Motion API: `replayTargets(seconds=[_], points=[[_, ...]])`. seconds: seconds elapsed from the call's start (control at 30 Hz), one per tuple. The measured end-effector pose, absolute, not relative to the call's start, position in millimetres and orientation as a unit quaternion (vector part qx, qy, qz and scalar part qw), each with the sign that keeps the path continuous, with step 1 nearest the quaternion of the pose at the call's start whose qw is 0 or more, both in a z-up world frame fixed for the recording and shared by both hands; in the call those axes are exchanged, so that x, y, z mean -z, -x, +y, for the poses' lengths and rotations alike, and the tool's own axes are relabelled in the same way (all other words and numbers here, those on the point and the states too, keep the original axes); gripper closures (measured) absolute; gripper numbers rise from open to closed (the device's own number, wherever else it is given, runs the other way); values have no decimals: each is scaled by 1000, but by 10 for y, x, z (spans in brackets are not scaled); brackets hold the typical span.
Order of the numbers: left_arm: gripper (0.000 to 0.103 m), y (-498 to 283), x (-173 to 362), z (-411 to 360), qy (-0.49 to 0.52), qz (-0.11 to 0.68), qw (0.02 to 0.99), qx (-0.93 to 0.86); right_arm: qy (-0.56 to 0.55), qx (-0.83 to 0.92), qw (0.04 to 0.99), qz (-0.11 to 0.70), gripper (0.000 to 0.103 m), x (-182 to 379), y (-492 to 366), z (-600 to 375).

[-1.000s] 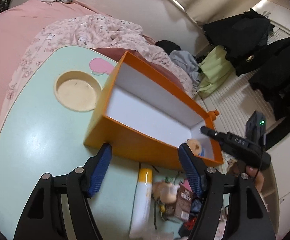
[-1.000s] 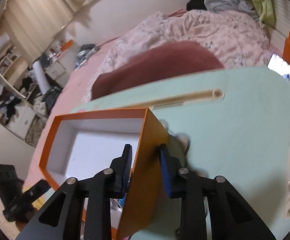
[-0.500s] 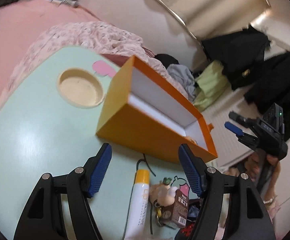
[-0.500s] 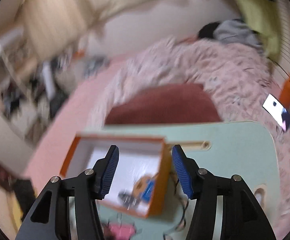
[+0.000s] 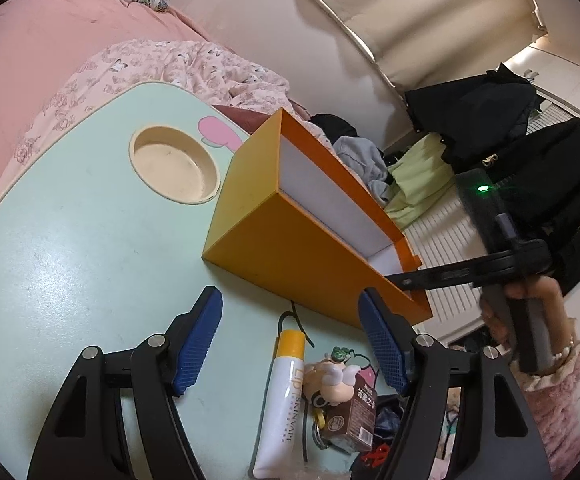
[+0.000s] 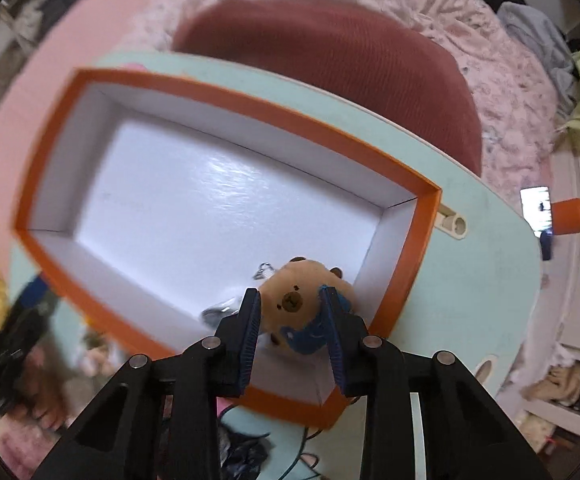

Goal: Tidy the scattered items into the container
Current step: 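Grasp the brown plush in the box with the right gripper, place it on the table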

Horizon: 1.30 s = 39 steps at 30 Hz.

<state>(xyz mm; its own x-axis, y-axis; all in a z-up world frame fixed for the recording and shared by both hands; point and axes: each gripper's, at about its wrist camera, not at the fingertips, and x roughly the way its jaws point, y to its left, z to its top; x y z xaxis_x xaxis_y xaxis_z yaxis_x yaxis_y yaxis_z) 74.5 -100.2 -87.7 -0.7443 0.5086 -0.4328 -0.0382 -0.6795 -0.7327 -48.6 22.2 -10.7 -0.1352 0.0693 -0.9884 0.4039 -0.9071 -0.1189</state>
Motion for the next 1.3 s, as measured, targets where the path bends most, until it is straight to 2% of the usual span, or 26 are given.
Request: replayTargets(seconds=[0.1,0.27,0.33,0.4,0.43,0.5,0.67,0.93,1.1,1.3], points=[[32,-740,885,-1011,320,-369,159,-858,-632,743,108,190,64,193,473,185],[32,-727,901,-1009,326,-370,160,-855,-608,758,97,218,64,218,439,123],[32,-727,903,-1010,327,-369,160,-855,-591,772,92,212,70,195,435,156],[32,-738,907,-1018,326,-370,160,-855,-584,779,97,206,72,164,438,176],[32,-742,908,-1017,326,-370,160,-855,-580,783,100,202,76,144,437,184],[32,-739,906,-1010,326,-369,160,-855,-572,792,114,180,80,53,434,199],[32,-735,907,-1001,327,-368,159,-856,-521,830,153,131,80,-303,332,224],[32,-616,827,-970,334,-352,155,-861,-422,871,249,-28,80,-901,-367,610],[32,-647,815,-925,331,-342,157,-865,-418,859,287,-72,79,-812,-866,860],[32,-700,854,-1006,322,-362,147,-862,-445,853,259,-80,80,-385,-960,947]])
